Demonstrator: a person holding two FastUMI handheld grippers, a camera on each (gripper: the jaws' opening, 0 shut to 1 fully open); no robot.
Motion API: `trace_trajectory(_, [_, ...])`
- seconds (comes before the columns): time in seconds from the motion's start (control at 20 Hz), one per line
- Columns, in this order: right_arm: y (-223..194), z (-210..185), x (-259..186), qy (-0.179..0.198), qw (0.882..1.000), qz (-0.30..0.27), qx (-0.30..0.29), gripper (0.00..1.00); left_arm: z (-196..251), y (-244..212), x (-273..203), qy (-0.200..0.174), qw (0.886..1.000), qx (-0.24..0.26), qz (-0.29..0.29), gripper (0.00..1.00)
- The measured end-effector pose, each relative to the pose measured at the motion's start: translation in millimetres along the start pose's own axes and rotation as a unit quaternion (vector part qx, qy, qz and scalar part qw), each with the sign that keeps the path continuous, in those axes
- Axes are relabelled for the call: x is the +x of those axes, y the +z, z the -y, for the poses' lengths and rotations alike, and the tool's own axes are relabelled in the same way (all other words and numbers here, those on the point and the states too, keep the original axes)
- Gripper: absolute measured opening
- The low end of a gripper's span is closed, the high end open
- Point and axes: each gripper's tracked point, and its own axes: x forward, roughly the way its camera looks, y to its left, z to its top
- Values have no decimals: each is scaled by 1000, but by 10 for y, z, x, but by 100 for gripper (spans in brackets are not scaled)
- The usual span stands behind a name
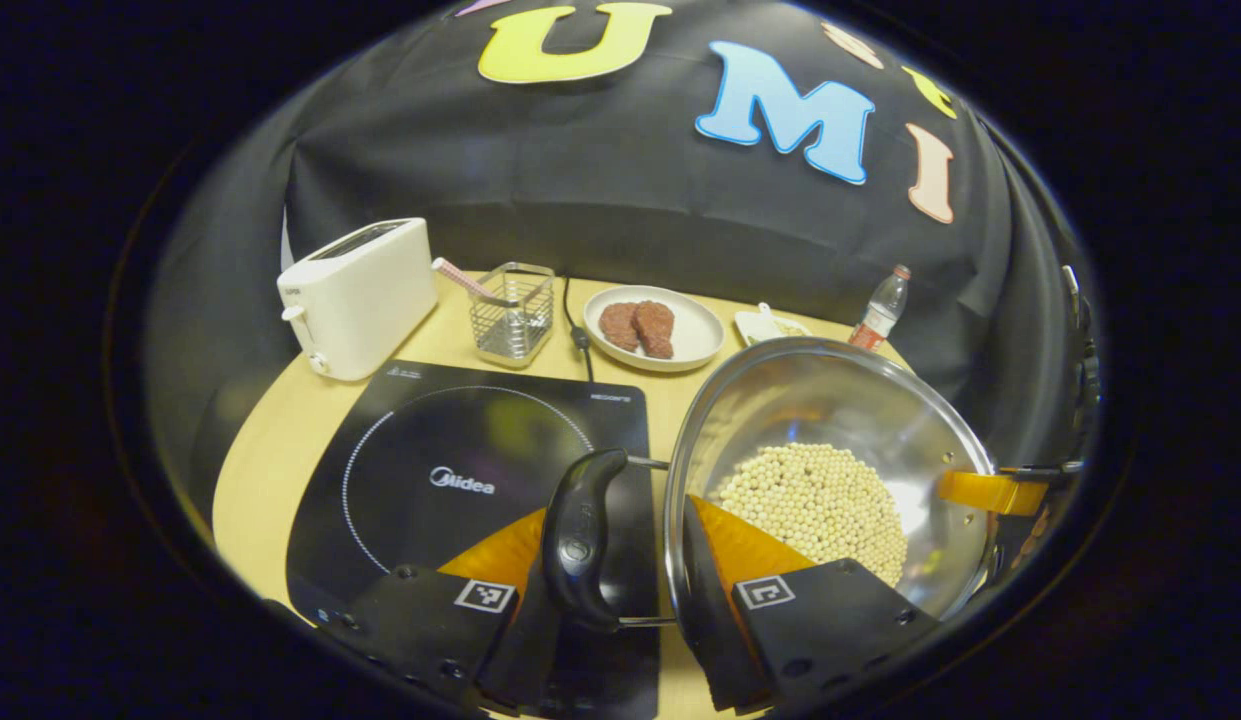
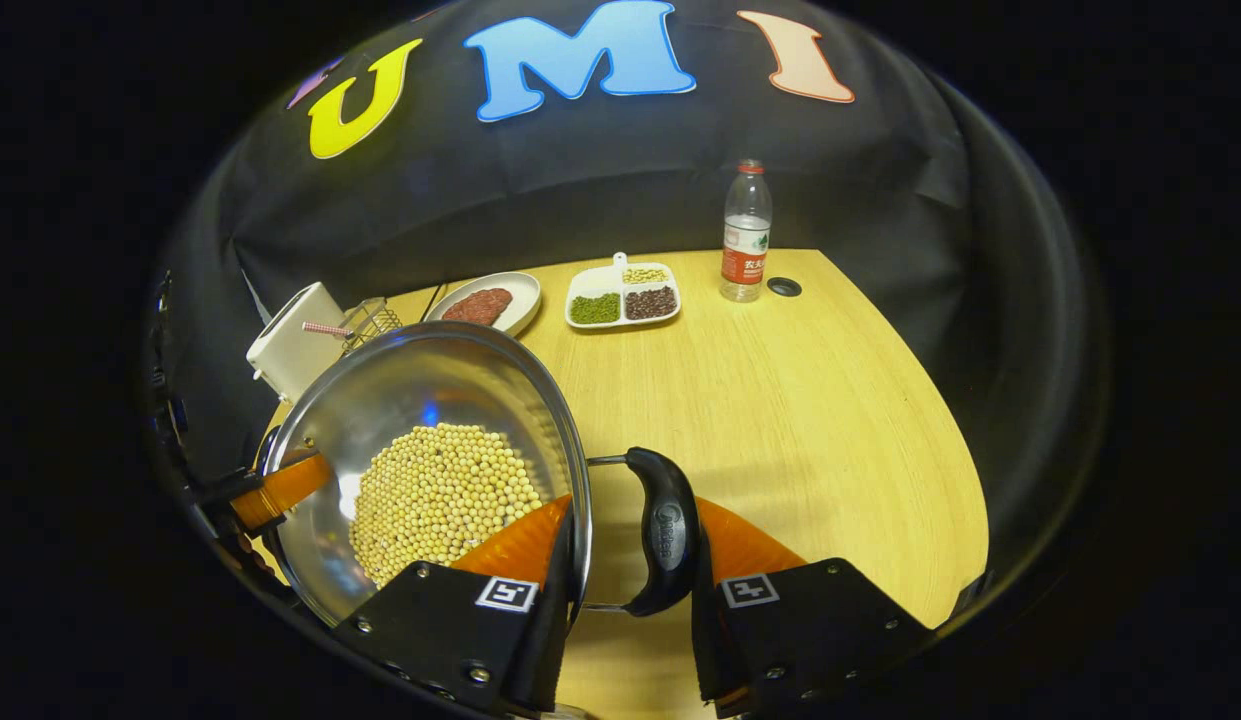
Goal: First push the handle of the pot to place it horizontally, then grasp the pot with both hands and set it on the induction cooktop.
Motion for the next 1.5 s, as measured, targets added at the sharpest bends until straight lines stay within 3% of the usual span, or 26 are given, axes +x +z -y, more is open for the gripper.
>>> trace_trajectory(0.35, [-20, -680, -38, -5, 1000, 2, -4, 52, -666, 61, -9, -6, 1000, -5, 6, 63])
trace_trajectory(0.95, [-16, -1698, 263, 8, 1000, -12, -4, 52, -1700, 263, 3, 13, 1000, -12, 1, 66])
trace_trajectory(1.5, [-44, -2212, 499, 17, 999, -34, -11, 52, -2141, 251, 45, 32, 999, -23, -19, 63])
